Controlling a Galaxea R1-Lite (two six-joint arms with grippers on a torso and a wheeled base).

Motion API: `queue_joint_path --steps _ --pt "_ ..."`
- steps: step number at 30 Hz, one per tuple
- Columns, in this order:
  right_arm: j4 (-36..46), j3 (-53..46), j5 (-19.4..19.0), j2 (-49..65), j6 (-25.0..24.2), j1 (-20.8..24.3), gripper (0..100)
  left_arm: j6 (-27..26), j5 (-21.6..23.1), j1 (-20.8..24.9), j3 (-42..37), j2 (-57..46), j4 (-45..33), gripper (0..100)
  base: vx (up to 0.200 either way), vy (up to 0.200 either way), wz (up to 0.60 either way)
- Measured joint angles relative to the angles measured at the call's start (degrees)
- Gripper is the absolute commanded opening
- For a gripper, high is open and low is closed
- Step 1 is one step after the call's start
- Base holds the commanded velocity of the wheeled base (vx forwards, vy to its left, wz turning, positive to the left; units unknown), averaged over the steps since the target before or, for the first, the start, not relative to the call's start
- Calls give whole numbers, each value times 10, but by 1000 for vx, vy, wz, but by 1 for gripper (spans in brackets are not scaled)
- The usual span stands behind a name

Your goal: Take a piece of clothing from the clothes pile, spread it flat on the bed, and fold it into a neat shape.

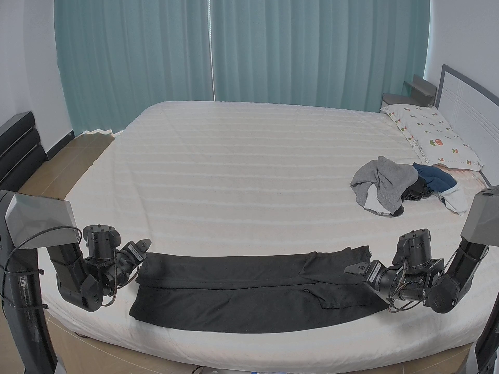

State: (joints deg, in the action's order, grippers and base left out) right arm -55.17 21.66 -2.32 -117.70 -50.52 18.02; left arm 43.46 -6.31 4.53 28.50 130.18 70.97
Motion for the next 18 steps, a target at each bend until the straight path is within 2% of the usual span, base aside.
queue_joint_path --steps 6,12,18 --pt "-4 -14 -17 -1 -53 24 100 59 5 5 -67 -8 13 100 -200 0 0" --pt "-41 -20 -21 -31 -62 34 100 87 10 19 -91 -2 32 100 0 0 0" --pt "-122 -7 -11 -82 -61 34 100 90 10 23 -97 17 57 100 0 0 0"
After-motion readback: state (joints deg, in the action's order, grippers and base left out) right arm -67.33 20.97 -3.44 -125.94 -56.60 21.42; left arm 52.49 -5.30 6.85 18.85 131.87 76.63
